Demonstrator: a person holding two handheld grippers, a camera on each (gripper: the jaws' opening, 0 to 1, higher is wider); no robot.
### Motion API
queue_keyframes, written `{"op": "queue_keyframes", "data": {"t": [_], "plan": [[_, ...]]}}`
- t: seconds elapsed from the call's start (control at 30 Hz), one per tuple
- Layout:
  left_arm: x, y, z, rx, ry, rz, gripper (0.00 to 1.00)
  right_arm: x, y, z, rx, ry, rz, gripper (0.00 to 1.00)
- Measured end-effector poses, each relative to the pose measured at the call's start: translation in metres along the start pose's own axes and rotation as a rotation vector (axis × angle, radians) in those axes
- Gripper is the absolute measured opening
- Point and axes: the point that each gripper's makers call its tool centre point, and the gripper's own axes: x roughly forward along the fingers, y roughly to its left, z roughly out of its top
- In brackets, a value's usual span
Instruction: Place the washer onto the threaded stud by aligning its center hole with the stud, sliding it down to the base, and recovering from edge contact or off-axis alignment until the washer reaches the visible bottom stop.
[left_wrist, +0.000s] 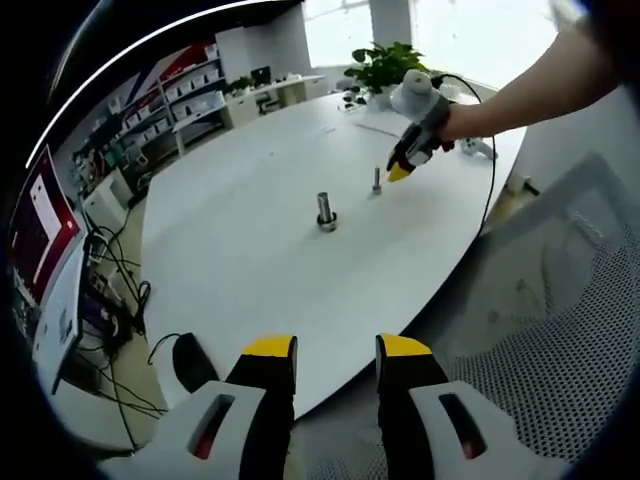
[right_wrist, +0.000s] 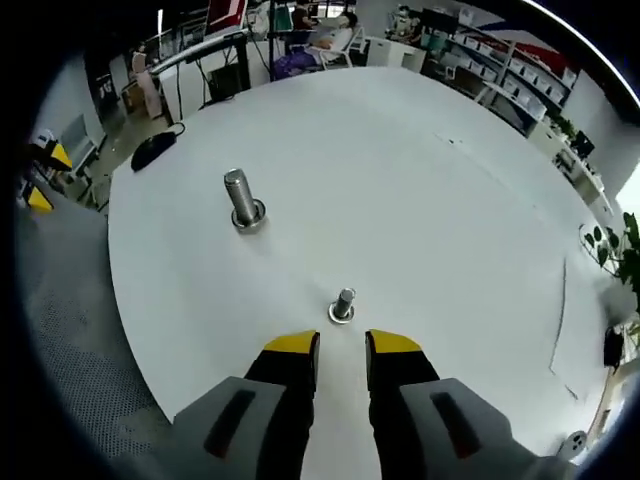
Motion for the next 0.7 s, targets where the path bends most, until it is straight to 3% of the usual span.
{"op": "queue_keyframes", "data": {"t": [0.1,0.23,0.37,0.7], "plan": [[0.000,-0.001,0.001,-0.008,-0.005,-0.006,0.30,-0.010,0.002,0.004,0.041,-0.040,-0.002,0.21],[-0.002,0.002,0.003,-0.025,-0.022,0.002,0.31,-0.035,0.009,0.015,0.128,-0.143,-0.013,0.21],[-0.004,0.003,0.007,-0.032,-0.042,0.004,0.31,-0.056,0.019,0.016,0.135,-0.192,-0.023,0.22],[-0.016,0.010,0.027,-0.063,-0.166,0.021,0.31,-0.119,0.048,0.021,0.217,-0.327,-0.051,0.22]]}}
